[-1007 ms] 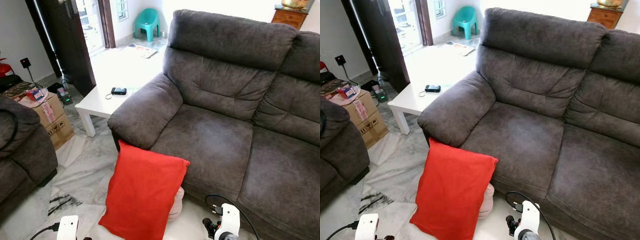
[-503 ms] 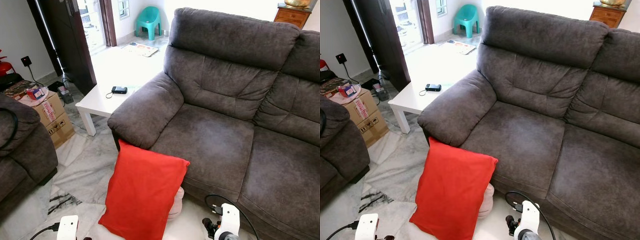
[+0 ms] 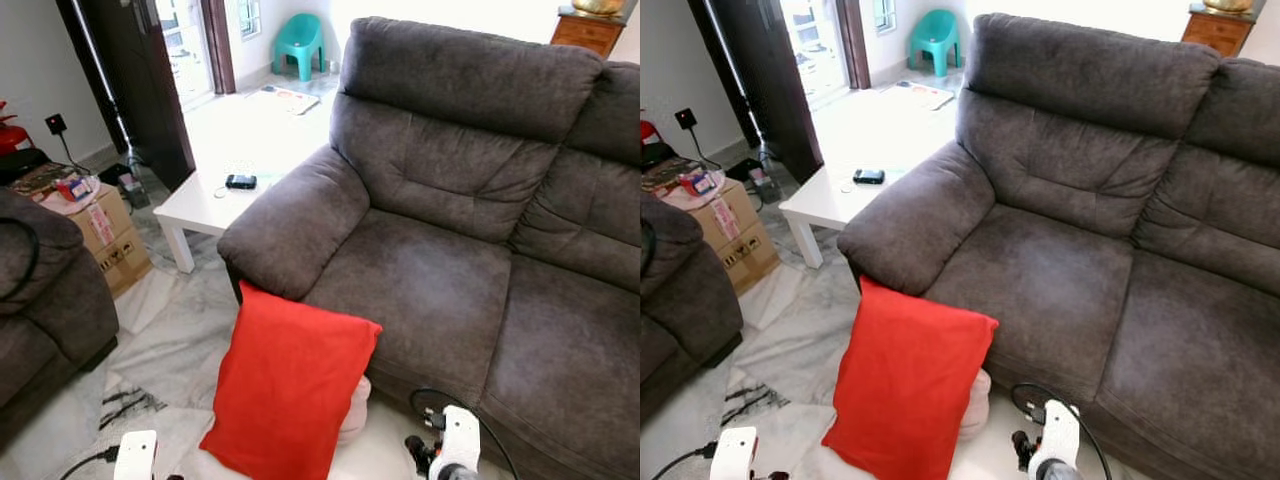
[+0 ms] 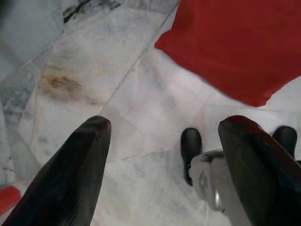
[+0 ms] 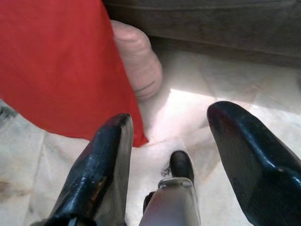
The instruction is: Move the pillow to the sofa from floor
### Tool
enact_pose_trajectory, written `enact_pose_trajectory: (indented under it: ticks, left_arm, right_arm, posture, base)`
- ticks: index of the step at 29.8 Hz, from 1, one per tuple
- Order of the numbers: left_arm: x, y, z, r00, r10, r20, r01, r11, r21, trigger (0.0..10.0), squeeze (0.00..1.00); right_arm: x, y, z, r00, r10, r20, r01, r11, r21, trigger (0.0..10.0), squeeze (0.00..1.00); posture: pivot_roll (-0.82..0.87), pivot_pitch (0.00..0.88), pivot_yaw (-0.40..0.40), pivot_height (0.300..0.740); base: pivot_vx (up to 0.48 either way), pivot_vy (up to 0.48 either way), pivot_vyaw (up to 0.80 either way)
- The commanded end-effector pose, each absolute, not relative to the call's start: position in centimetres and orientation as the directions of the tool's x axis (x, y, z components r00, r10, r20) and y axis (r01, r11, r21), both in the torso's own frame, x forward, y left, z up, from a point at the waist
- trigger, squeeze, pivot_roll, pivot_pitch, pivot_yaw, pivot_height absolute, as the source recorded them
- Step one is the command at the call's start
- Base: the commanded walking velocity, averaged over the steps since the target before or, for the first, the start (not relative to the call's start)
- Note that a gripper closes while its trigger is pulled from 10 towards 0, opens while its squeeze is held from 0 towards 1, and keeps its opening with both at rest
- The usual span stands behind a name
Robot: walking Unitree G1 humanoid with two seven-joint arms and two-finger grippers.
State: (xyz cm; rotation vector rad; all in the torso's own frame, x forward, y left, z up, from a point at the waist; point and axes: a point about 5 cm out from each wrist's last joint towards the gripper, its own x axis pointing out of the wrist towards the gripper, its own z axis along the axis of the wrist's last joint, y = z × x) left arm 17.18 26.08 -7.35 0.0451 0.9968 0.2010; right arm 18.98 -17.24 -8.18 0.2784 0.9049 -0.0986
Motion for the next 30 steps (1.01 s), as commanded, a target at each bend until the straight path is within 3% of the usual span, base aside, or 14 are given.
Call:
enact_pose_trajectory:
  ticks: [1, 23, 30]
  left_arm:
    - [17.08, 26.07, -7.40, 0.523, 0.186, -0.832, -0.143, 0.981, 0.129, 10.0, 0.00]
    - [17.08, 26.05, -7.41, 0.522, 0.182, -0.834, -0.141, 0.982, 0.126, 10.0, 0.00]
    - [17.08, 26.06, -7.41, 0.518, 0.184, -0.835, -0.136, 0.982, 0.132, 10.0, 0.00]
  right_arm:
    - [19.35, -17.41, -7.98, 0.625, 0.025, -0.780, 0.200, 0.961, 0.191, 10.0, 0.00]
    - [19.36, -17.44, -7.98, 0.621, 0.025, -0.784, 0.193, 0.964, 0.184, 10.0, 0.00]
    - [19.39, -17.45, -7.96, 0.622, 0.026, -0.783, 0.192, 0.964, 0.184, 10.0, 0.00]
  posture:
    - [-0.03, 0.000, -0.029, 0.740]
    - [-0.03, 0.000, -0.030, 0.740]
    - [-0.03, 0.000, -0.030, 0.740]
  base:
    - [0.270, 0.000, 0.00]
    - [0.273, 0.000, 0.00]
    - [0.000, 0.000, 0.00]
